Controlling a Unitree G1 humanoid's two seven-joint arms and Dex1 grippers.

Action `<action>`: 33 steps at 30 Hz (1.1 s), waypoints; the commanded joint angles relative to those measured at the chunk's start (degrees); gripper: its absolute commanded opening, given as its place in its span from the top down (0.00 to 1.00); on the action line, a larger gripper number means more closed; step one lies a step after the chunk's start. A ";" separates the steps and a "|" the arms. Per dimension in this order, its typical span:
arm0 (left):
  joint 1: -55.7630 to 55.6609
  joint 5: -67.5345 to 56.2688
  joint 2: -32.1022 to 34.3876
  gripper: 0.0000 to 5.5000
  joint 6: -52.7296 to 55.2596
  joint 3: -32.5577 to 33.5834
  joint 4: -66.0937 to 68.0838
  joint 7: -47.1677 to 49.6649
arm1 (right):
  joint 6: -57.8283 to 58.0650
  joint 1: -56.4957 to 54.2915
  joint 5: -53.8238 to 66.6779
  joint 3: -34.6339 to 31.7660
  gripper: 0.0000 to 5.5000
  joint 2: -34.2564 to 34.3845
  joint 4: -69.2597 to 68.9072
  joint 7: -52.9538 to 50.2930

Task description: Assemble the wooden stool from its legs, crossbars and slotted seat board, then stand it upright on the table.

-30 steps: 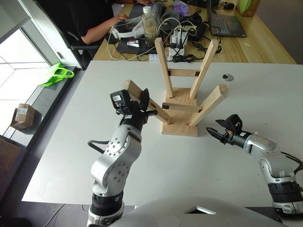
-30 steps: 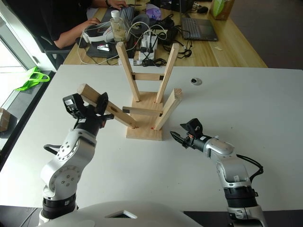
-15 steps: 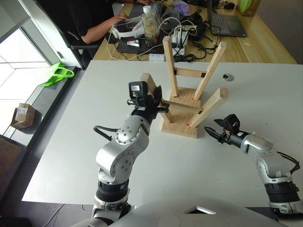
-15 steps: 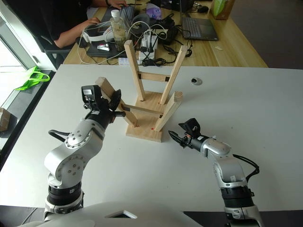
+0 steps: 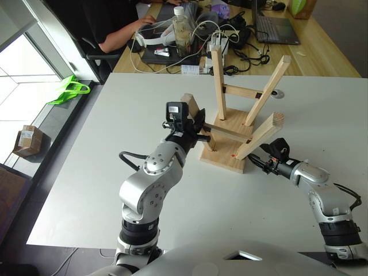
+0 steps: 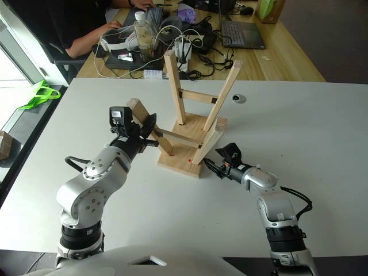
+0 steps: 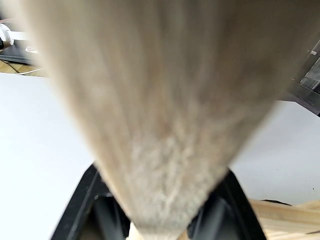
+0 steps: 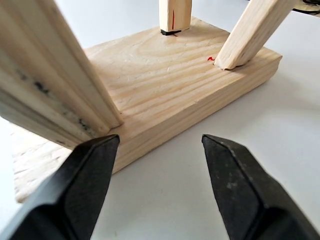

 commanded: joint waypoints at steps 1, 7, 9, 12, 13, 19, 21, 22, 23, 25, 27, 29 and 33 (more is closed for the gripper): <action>0.83 0.05 -1.28 0.81 2.61 0.63 1.26 -0.40 | -0.06 -0.76 -0.51 0.15 0.43 0.27 -0.63 -0.62; 0.40 3.35 1.41 0.78 4.81 -2.62 1.10 -2.10 | -0.09 -0.63 -0.75 0.13 0.43 0.65 -0.71 -0.80; -0.14 5.40 3.17 0.78 6.76 -5.76 1.74 -2.55 | -0.15 -0.59 -0.70 0.08 0.43 0.60 -0.63 -0.82; -1.00 9.25 7.64 0.78 10.53 -11.14 3.34 -3.30 | -0.10 -0.65 -0.66 0.07 0.43 0.69 -0.61 -1.08; -1.11 9.94 8.42 0.78 11.42 -12.03 3.58 -3.42 | -0.10 -0.66 -0.65 0.07 0.43 0.71 -0.61 -1.13; -0.31 7.87 5.36 0.78 13.35 -7.06 4.03 -3.19 | -0.07 -0.70 -0.62 -0.09 0.43 0.75 -0.56 -1.33; 0.54 6.04 1.94 0.78 12.14 -2.14 4.28 -2.57 | -0.04 -0.75 -0.66 -0.02 0.43 0.70 -0.60 -1.29; 0.89 5.37 0.81 0.78 11.61 -0.39 4.36 -2.65 | -0.03 -0.78 -0.69 0.01 0.43 0.67 -0.59 -1.28; 1.20 4.77 -0.10 0.78 11.34 0.89 4.44 -2.94 | -0.08 -0.83 -0.75 0.03 0.43 0.64 -0.52 -1.27; 1.80 4.42 -1.10 0.78 11.28 1.89 4.36 -3.24 | -0.32 -0.93 -0.94 0.03 0.43 0.46 -0.27 -1.20; 2.22 4.52 -1.47 0.78 11.19 2.13 4.42 -3.39 | -0.28 -1.00 -0.99 0.04 0.43 0.40 -0.20 -1.17; 2.46 4.49 -2.12 0.78 10.77 2.34 4.54 -3.65 | -0.11 -1.12 -0.91 -0.04 0.43 0.26 -0.15 -0.97; 2.48 4.73 -2.77 0.78 9.44 2.31 4.08 -4.36 | 0.09 -1.38 -0.84 -0.17 0.43 0.09 -0.03 -0.66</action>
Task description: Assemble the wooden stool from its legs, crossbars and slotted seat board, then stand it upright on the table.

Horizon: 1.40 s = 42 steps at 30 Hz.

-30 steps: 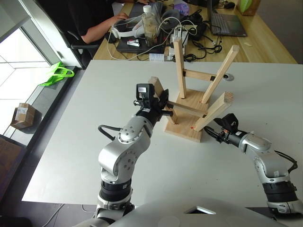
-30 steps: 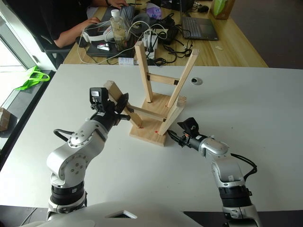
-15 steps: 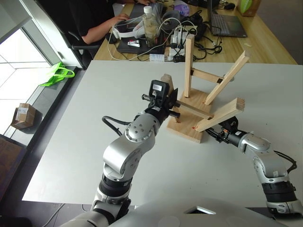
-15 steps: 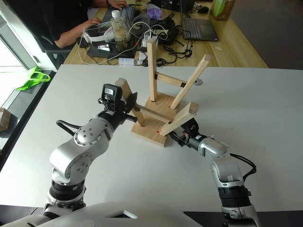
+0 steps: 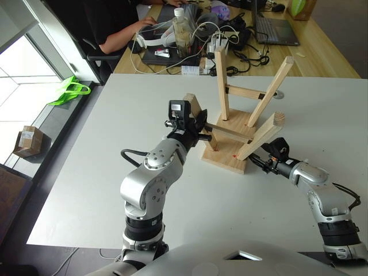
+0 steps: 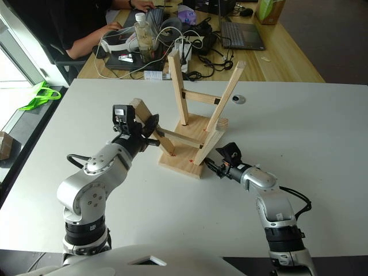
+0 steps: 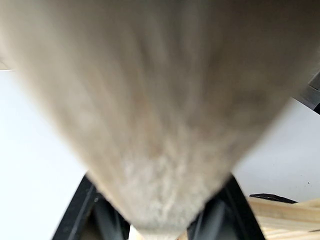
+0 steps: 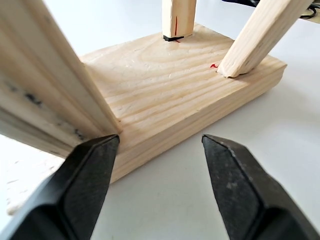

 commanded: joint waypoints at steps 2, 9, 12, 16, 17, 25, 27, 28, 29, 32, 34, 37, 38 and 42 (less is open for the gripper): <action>3.79 2.00 1.01 0.78 1.96 -1.08 2.86 -0.25 | -0.01 -1.43 -0.12 -0.23 0.43 -0.47 0.33 0.41; 4.85 6.65 3.03 0.78 -5.85 -3.31 3.35 -1.50 | -5.79 -1.73 3.56 -7.29 0.43 6.65 3.25 -5.99; 4.88 6.79 2.86 0.78 -6.60 -2.94 3.63 -1.85 | -11.16 -1.14 1.60 -9.80 0.43 10.54 6.62 -12.62; 4.92 6.78 2.81 0.78 -7.41 -2.68 3.75 -2.72 | -19.54 -0.66 -0.99 -12.78 0.43 15.06 13.10 -21.00; 4.92 6.64 2.88 0.74 -7.70 -2.66 3.65 -3.15 | -21.11 -0.26 -1.47 -12.69 0.43 15.72 13.85 -21.70; 4.82 7.94 3.15 0.53 -8.91 -3.86 3.70 -4.31 | -36.38 -2.40 -4.32 -14.51 0.43 17.99 28.94 -26.33; 4.57 8.38 3.17 0.48 -8.83 -3.78 3.87 -4.33 | -37.59 -2.65 -4.34 -14.29 0.43 18.45 29.94 -26.15; 4.34 8.55 2.97 0.46 -8.52 -3.58 3.68 -4.05 | -37.99 -2.72 -4.38 -14.22 0.43 18.54 30.26 -26.01; 4.06 8.30 2.55 0.42 -8.16 -3.27 3.19 -3.94 | -38.25 -2.78 -4.38 -14.20 0.43 18.58 30.51 -25.88; 2.32 5.32 -0.38 0.41 -8.55 -0.98 0.97 -4.41 | -38.70 -2.81 -4.13 -14.26 0.43 18.45 30.97 -25.27; 1.82 2.49 -2.90 0.41 -9.34 1.04 -0.01 -4.80 | -38.52 -2.80 -3.61 -14.41 0.43 18.52 30.84 -24.77; 2.00 -0.96 -5.34 0.41 -9.20 2.99 -0.02 -5.19 | -38.14 -3.04 -2.91 -14.45 0.43 18.68 30.38 -24.04; 2.22 -1.88 -5.49 0.41 -8.97 3.20 0.10 -5.30 | -38.08 -3.11 -2.75 -14.40 0.43 18.78 30.30 -23.84; 3.52 4.23 3.75 0.41 -4.08 -4.47 3.82 -5.98 | -37.73 -3.63 -2.12 -14.63 0.43 19.00 30.08 -23.70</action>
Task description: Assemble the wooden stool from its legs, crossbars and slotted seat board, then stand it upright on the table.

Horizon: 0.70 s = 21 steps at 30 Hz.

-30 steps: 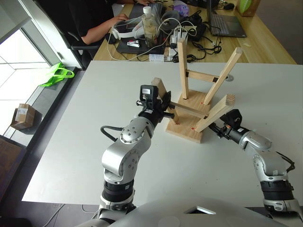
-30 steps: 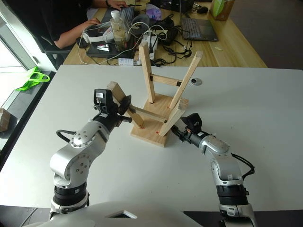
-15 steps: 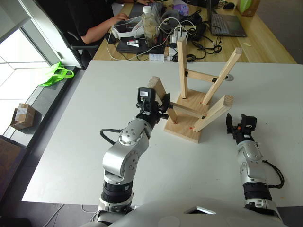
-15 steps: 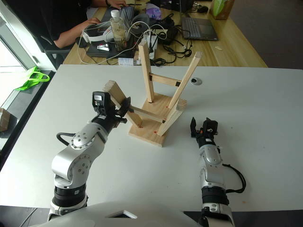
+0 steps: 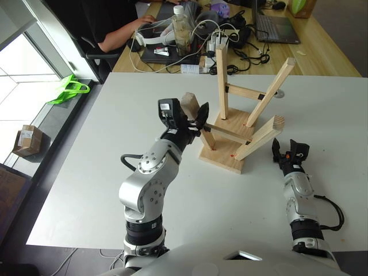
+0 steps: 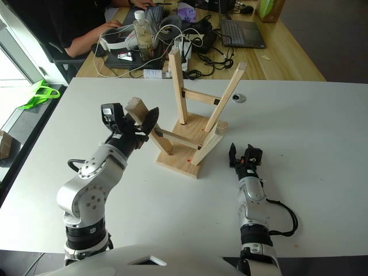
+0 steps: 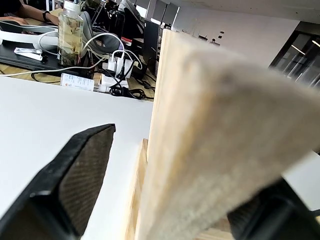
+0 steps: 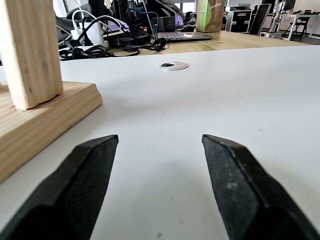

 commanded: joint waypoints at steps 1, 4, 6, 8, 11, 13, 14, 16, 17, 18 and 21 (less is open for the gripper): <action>1.19 5.36 7.40 0.41 5.86 -7.37 3.72 -1.19 | 0.91 -1.27 0.86 -0.21 0.43 0.38 -0.49 0.00; 1.44 7.69 10.76 0.41 9.75 -9.64 5.13 -1.26 | 1.08 -1.36 0.97 -0.28 0.43 0.45 -0.44 -0.16; 1.34 8.14 10.49 0.41 11.12 -8.66 5.65 -0.48 | 1.24 -1.35 0.99 -0.35 0.43 0.47 -0.54 -0.27; 0.90 8.30 10.20 0.41 12.09 -7.96 5.79 -0.18 | 1.39 -1.23 0.95 -0.36 0.43 0.49 -0.76 -0.41; 0.34 8.64 10.82 0.41 13.94 -8.79 5.75 -0.46 | 1.66 -1.20 0.74 -0.34 0.43 0.37 -0.65 -0.59; 0.16 8.81 10.73 0.41 14.31 -9.13 5.41 -0.39 | 1.91 -1.11 0.65 -0.29 0.43 0.34 -0.88 -0.69; 0.16 8.27 9.60 0.41 13.42 -8.24 4.83 -0.37 | 2.02 -1.07 0.68 -0.28 0.43 0.35 -1.11 -0.70; -0.20 5.51 6.11 0.41 8.50 -4.03 1.93 -1.06 | 2.09 -1.05 0.84 -0.36 0.43 0.35 -1.45 -0.67; -0.49 4.13 5.03 0.41 6.65 -1.84 0.23 -1.64 | 2.14 -1.03 0.92 -0.40 0.43 0.36 -1.64 -0.65; -0.75 3.42 4.86 0.41 5.57 -0.36 -1.06 -2.14 | 2.14 -1.02 0.94 -0.42 0.43 0.35 -1.74 -0.65; -2.94 2.20 6.76 0.41 1.28 4.71 -6.34 -4.12 | 2.27 -1.22 1.04 -0.49 0.43 0.24 -1.83 -0.50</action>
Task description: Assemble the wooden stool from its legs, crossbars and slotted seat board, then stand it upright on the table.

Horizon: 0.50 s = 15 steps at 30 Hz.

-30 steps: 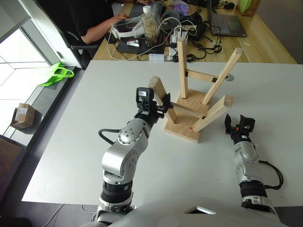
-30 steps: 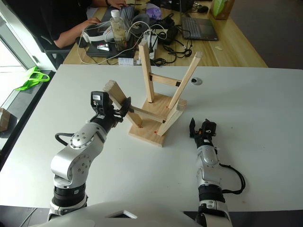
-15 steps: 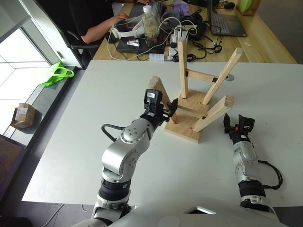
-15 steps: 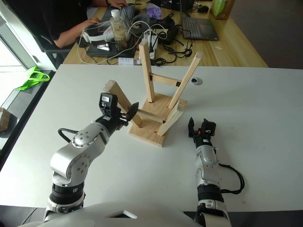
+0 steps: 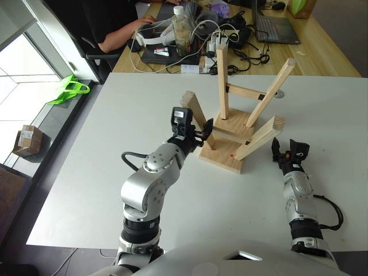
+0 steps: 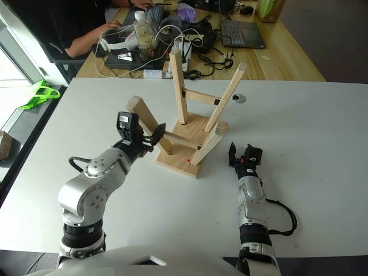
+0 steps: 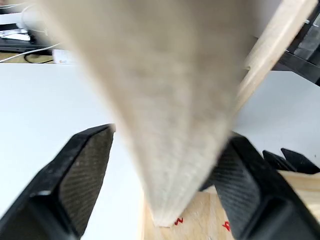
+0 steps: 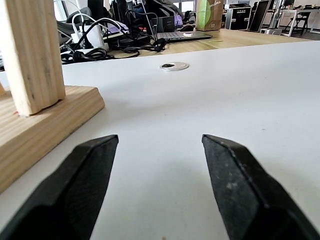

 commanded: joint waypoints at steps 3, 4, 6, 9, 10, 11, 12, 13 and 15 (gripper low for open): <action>-8.78 -4.29 2.44 0.41 -6.14 9.06 -9.60 -2.51 | 1.20 -1.32 0.50 -0.30 0.43 0.03 -0.89 -0.28; -13.72 -5.85 1.91 0.41 -6.47 11.19 -10.07 -1.43 | 1.27 -1.45 0.56 -0.32 0.43 0.10 -0.95 -0.33; -24.50 -8.06 2.27 0.41 -6.89 15.07 -8.28 0.44 | 1.39 -1.59 0.69 -0.32 0.43 0.23 -1.08 -0.29; -29.62 -5.81 5.23 0.41 -5.72 14.07 -0.84 0.51 | 1.14 -1.49 0.27 0.47 0.43 0.53 -1.35 0.22; -27.82 -4.45 5.68 0.41 -5.21 12.14 2.03 0.41 | 1.09 -1.44 0.07 0.80 0.43 0.57 -1.56 0.44; -25.44 -3.67 6.37 0.41 -1.75 9.50 5.11 0.52 | 1.07 -1.36 -0.10 1.05 0.43 0.58 -1.75 0.62; -22.06 -1.46 8.19 0.41 1.86 5.03 8.53 0.67 | 1.12 -1.22 -0.21 1.23 0.43 0.56 -1.91 0.71; -19.29 -0.51 9.54 0.41 6.18 1.58 10.79 0.57 | 1.21 -1.12 -0.26 1.39 0.43 0.51 -2.04 0.82; -15.43 0.59 10.79 0.41 8.81 -3.43 11.43 -0.80 | 1.46 -0.94 -0.35 1.63 0.43 0.31 -2.22 0.88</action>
